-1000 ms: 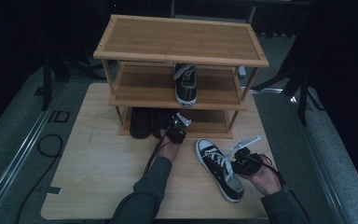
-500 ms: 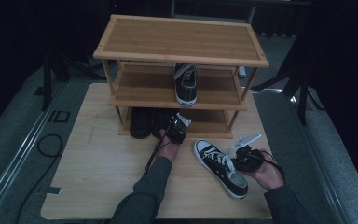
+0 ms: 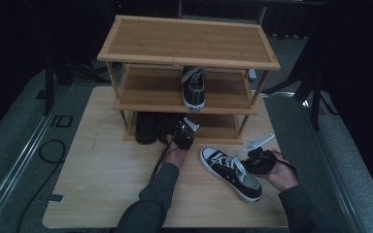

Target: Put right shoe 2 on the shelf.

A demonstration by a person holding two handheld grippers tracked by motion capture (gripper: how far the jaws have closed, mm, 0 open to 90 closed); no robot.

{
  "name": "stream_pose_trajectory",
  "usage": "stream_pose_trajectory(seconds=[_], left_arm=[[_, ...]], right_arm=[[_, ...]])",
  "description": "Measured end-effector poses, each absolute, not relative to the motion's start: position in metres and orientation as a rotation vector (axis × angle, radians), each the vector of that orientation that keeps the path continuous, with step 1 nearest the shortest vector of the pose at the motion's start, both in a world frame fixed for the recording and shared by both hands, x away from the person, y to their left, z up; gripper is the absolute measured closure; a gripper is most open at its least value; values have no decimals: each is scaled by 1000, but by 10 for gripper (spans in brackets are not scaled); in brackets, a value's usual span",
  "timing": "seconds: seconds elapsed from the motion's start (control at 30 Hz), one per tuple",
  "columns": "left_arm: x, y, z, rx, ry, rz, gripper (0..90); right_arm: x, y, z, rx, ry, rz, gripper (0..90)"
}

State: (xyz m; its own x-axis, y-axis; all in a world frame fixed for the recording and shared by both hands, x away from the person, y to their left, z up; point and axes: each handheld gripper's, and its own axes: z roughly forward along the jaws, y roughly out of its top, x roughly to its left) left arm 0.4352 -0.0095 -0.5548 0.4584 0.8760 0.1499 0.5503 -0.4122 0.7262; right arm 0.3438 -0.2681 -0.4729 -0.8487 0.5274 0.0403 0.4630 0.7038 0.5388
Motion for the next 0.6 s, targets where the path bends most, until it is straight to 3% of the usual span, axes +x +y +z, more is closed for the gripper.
stream_pose_trajectory(seconds=[0.6], left_arm=[[435,-9,-555,2109,1184,711,896]], right_arm=[[349,-277,-440,767,2806,893,883]])
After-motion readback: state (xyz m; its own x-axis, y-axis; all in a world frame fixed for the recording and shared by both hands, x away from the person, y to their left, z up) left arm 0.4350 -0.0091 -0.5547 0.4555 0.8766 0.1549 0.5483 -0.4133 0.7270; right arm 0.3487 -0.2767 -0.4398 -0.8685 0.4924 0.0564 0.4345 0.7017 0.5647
